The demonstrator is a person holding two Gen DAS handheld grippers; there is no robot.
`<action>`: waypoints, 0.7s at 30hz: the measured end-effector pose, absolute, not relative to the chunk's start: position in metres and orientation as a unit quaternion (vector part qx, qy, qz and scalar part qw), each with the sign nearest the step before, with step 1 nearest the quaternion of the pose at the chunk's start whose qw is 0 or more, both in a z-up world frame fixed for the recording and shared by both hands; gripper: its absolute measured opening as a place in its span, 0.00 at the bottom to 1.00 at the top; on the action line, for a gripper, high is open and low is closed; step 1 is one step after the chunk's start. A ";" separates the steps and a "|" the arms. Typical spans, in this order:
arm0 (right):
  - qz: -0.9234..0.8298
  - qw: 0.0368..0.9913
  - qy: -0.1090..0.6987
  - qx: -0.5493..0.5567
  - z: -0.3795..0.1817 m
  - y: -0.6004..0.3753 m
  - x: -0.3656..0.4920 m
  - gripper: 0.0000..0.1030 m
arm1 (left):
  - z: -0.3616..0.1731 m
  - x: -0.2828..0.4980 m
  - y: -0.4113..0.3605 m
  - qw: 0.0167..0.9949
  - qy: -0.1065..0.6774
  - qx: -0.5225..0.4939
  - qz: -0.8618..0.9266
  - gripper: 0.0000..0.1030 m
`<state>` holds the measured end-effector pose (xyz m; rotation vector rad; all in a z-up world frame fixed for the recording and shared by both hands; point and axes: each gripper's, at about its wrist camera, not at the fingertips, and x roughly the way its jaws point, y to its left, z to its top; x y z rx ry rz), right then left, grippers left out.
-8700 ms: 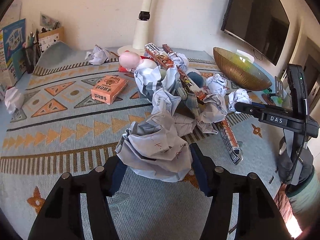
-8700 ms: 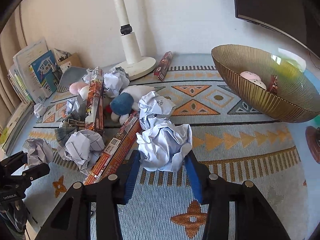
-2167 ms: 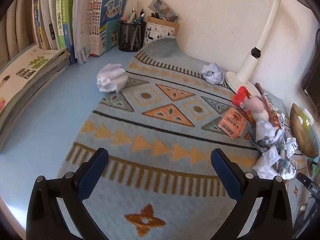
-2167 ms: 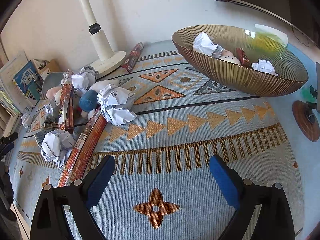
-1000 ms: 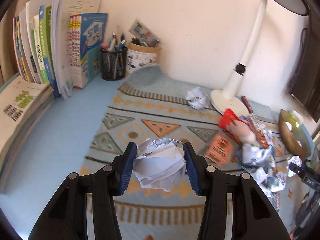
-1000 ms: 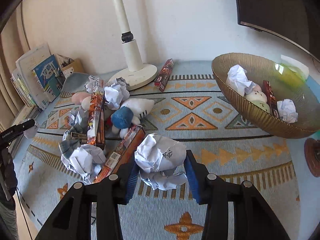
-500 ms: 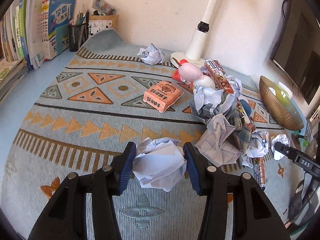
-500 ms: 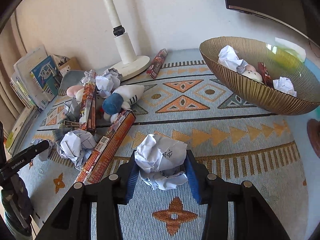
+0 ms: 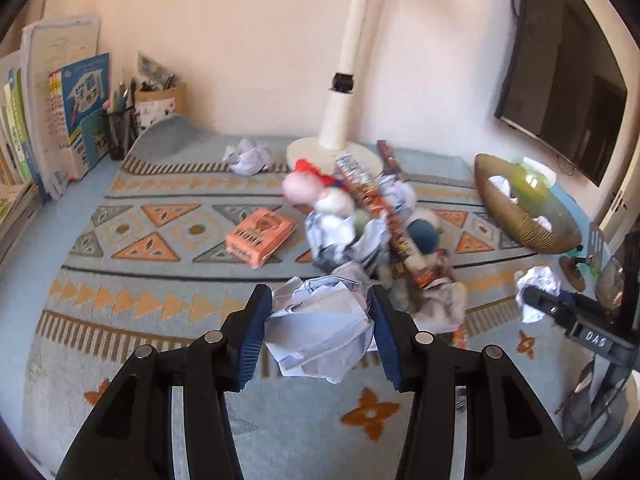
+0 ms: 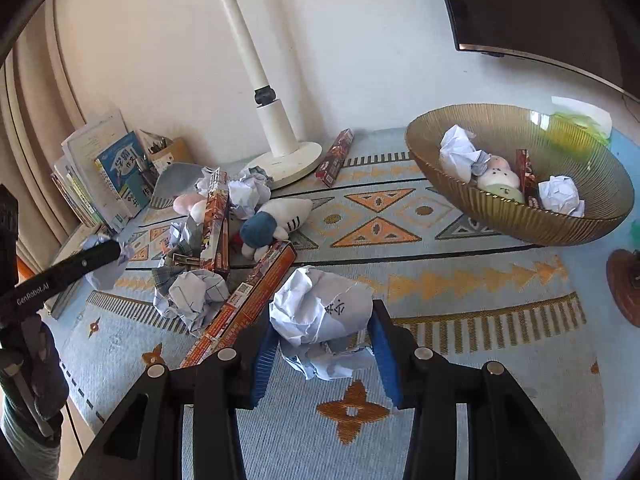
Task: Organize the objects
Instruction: 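Carry both paper balls to the gold bowl and release them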
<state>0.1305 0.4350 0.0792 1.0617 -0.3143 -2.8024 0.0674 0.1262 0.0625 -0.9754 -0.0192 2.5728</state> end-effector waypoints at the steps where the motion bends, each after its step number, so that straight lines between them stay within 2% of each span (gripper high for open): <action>1: -0.932 0.055 -0.103 0.342 0.089 0.443 0.135 0.41 | 0.076 0.067 0.139 0.210 -0.002 -0.339 0.917 0.45; 8: -0.951 -0.058 -0.154 0.261 0.162 0.544 0.139 0.41 | 0.135 0.033 0.270 0.320 -0.001 -0.320 0.891 0.45; 11: -0.940 -0.115 -0.177 0.269 0.164 0.583 0.125 0.41 | 0.135 0.018 0.335 0.361 -0.013 -0.339 0.869 0.45; 15: -0.933 -0.130 -0.195 0.273 0.162 0.614 0.101 0.42 | 0.125 0.010 0.403 0.386 0.013 -0.339 0.858 0.45; 16: -0.933 -0.124 -0.193 0.275 0.163 0.620 0.092 0.45 | 0.125 0.005 0.416 0.392 0.012 -0.338 0.855 0.48; 18: -0.932 -0.114 -0.191 0.285 0.164 0.631 0.076 0.62 | 0.130 -0.009 0.437 0.389 0.018 -0.338 0.857 0.59; 19: -0.931 -0.121 -0.191 0.286 0.164 0.635 0.073 0.71 | 0.134 -0.016 0.443 0.375 0.020 -0.339 0.862 0.72; 21: -0.930 -0.127 -0.196 0.284 0.165 0.640 0.078 0.71 | 0.137 -0.022 0.444 0.372 0.014 -0.340 0.863 0.74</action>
